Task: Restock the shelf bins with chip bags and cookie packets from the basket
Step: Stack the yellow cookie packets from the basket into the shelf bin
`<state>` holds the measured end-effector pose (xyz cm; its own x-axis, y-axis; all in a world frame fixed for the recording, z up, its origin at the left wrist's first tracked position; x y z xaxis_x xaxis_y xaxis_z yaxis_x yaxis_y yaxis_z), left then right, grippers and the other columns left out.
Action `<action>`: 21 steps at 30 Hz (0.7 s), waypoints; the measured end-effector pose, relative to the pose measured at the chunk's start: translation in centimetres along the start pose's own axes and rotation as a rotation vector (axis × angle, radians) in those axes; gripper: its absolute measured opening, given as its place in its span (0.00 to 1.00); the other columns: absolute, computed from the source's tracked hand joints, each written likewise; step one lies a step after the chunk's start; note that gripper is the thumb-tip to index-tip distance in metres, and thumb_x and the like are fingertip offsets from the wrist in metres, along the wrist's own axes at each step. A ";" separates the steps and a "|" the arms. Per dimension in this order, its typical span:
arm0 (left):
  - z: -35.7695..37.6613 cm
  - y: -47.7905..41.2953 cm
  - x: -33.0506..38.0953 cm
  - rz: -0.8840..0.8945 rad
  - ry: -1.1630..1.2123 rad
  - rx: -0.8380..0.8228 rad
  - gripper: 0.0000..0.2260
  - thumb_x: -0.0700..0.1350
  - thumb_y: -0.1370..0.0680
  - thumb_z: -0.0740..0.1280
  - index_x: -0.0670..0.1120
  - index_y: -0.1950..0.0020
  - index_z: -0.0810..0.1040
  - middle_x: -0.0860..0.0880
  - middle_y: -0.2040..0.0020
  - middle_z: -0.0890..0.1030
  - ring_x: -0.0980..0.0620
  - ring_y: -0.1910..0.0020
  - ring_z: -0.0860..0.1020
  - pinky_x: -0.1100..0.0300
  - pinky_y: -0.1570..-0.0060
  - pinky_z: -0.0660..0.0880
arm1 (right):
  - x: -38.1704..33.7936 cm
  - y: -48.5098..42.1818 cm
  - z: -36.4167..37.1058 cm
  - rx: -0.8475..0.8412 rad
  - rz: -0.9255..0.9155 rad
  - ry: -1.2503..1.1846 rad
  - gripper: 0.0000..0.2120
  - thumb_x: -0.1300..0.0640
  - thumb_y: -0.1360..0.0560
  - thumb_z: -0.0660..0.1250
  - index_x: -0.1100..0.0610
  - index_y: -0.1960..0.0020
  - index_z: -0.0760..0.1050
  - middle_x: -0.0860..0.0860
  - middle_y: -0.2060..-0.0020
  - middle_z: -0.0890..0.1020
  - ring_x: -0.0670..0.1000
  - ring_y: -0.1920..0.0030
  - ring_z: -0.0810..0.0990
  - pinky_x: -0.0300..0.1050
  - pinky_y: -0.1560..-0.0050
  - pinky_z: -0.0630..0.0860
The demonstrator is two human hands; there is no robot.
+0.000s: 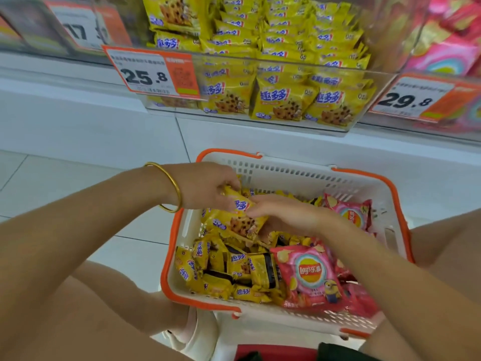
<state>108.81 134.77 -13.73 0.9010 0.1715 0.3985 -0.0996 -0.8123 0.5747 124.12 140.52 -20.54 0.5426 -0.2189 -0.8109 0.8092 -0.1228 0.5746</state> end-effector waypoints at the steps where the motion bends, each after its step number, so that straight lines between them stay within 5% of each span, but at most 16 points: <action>1: -0.4 0.1 0.2 0.009 0.052 0.031 0.15 0.51 0.23 0.65 0.51 0.37 0.72 0.53 0.53 0.77 0.54 0.56 0.79 0.59 0.51 0.74 | -0.7 0.4 -0.1 -0.002 -0.028 -0.046 0.19 0.47 0.30 0.65 0.56 0.43 0.75 0.55 0.50 0.77 0.53 0.55 0.76 0.46 0.59 0.75; 4: -2.0 0.9 0.3 0.032 0.261 0.115 0.05 0.48 0.24 0.67 0.51 0.49 0.75 0.49 0.61 0.77 0.50 0.63 0.82 0.56 0.55 0.78 | -2.7 1.7 -0.2 0.093 -0.150 -0.123 0.13 0.51 0.28 0.68 0.56 0.46 0.75 0.55 0.55 0.81 0.53 0.61 0.82 0.43 0.64 0.78; 6: -3.5 1.8 0.1 0.063 0.402 0.200 0.03 0.47 0.24 0.68 0.50 0.52 0.76 0.43 0.58 0.80 0.46 0.60 0.82 0.52 0.55 0.80 | -4.8 3.0 -0.4 0.342 -0.274 -0.011 0.06 0.55 0.26 0.69 0.53 0.50 0.76 0.51 0.58 0.81 0.47 0.64 0.81 0.41 0.66 0.78; 8: -5.3 2.9 -0.1 0.134 0.521 0.326 0.06 0.47 0.27 0.69 0.48 0.51 0.77 0.39 0.55 0.82 0.45 0.58 0.82 0.54 0.58 0.81 | -8.2 4.9 0.0 0.549 -0.373 0.190 0.08 0.55 0.29 0.71 0.48 0.53 0.74 0.42 0.68 0.80 0.40 0.71 0.77 0.34 0.69 0.75; 11: -8.3 4.9 0.1 0.273 0.720 0.550 0.17 0.52 0.33 0.68 0.48 0.47 0.77 0.46 0.60 0.83 0.53 0.63 0.80 0.64 0.66 0.77 | -14.1 7.6 0.7 0.666 -0.479 0.362 0.10 0.48 0.34 0.73 0.48 0.57 0.75 0.41 0.76 0.79 0.40 0.79 0.71 0.33 0.76 0.66; 13: -10.1 6.1 -0.6 0.323 0.810 0.811 0.14 0.50 0.30 0.70 0.48 0.47 0.74 0.54 0.67 0.82 0.59 0.67 0.79 0.66 0.69 0.76 | -18.0 8.3 0.5 0.726 -0.603 0.399 0.11 0.46 0.36 0.74 0.50 0.60 0.76 0.46 0.74 0.81 0.42 0.79 0.71 0.38 0.78 0.68; 17: -12.3 7.5 -3.6 0.209 0.475 1.318 0.08 0.46 0.26 0.67 0.47 0.48 0.73 0.58 0.60 0.76 0.63 0.62 0.75 0.69 0.58 0.74 | -23.6 5.0 -2.1 0.894 -0.706 0.498 0.14 0.55 0.30 0.75 0.57 0.48 0.76 0.49 0.56 0.79 0.48 0.66 0.81 0.45 0.70 0.80; 21: -11.8 6.7 -5.1 0.060 0.109 1.269 0.07 0.39 0.24 0.66 0.41 0.47 0.78 0.47 0.52 0.77 0.49 0.52 0.75 0.64 0.51 0.67 | -26.0 -1.1 -3.5 0.995 -0.580 0.882 0.19 0.51 0.31 0.75 0.56 0.45 0.75 0.49 0.49 0.75 0.50 0.51 0.78 0.42 0.55 0.75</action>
<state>98.57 135.04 -3.44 0.8639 0.1123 0.4909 0.3878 -0.7703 -0.5062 109.90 149.74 -0.42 0.4557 0.7047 -0.5437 0.6694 -0.6740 -0.3124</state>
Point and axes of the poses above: each hand's wrist, its own y-axis away from the middle knuckle, its own z-axis out of the palm, x = y × z, the point moved 2 cm from there along -y, towards the middle knuckle
